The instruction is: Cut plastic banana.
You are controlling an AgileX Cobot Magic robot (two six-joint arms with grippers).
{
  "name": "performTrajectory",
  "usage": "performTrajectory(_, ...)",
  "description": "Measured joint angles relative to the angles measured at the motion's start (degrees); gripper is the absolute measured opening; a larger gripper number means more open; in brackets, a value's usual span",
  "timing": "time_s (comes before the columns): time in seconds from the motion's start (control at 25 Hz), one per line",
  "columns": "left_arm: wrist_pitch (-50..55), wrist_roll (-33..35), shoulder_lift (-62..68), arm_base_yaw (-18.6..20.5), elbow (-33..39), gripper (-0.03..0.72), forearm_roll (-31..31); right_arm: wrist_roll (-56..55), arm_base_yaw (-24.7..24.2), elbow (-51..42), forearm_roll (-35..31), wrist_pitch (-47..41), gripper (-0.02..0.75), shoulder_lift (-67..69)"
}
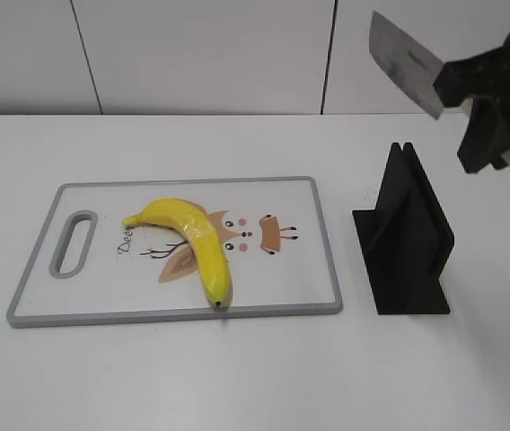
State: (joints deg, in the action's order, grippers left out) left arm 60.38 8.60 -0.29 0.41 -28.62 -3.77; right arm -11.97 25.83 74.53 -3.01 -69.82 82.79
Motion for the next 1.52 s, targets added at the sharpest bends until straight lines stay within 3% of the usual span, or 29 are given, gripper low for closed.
performTrajectory(0.16,-6.5,0.1,3.6,0.0,-1.3,0.506,2.4,8.7,-0.3,5.4,-0.1,-0.2,0.17,2.7)
performTrajectory(0.28,-11.1,3.2,10.3,-0.3,-1.9,0.506,0.4,16.5,-0.9,10.0,-0.2,-0.2,0.17,7.1)
performTrajectory(0.64,-18.9,26.3,37.3,-1.2,-11.6,0.506,-12.8,46.8,-0.9,22.4,-3.1,-0.3,0.17,19.5)
performTrajectory(0.88,-13.5,45.9,57.1,-2.3,-25.1,0.518,-23.1,67.1,-0.9,26.1,-5.2,-0.3,0.17,24.3)
performTrajectory(1.04,-10.4,53.8,69.4,-6.3,-35.0,0.533,-24.8,78.4,-1.0,26.5,-9.3,-0.2,0.17,27.3)
performTrajectory(1.28,-1.9,63.3,84.7,-12.7,-48.3,0.534,-25.1,87.2,-1.0,27.2,-14.0,0.1,0.17,32.0)
performTrajectory(1.52,5.3,66.5,97.5,-16.8,-55.9,0.531,-23.6,91.1,-1.0,28.7,-19.0,0.7,0.17,36.0)
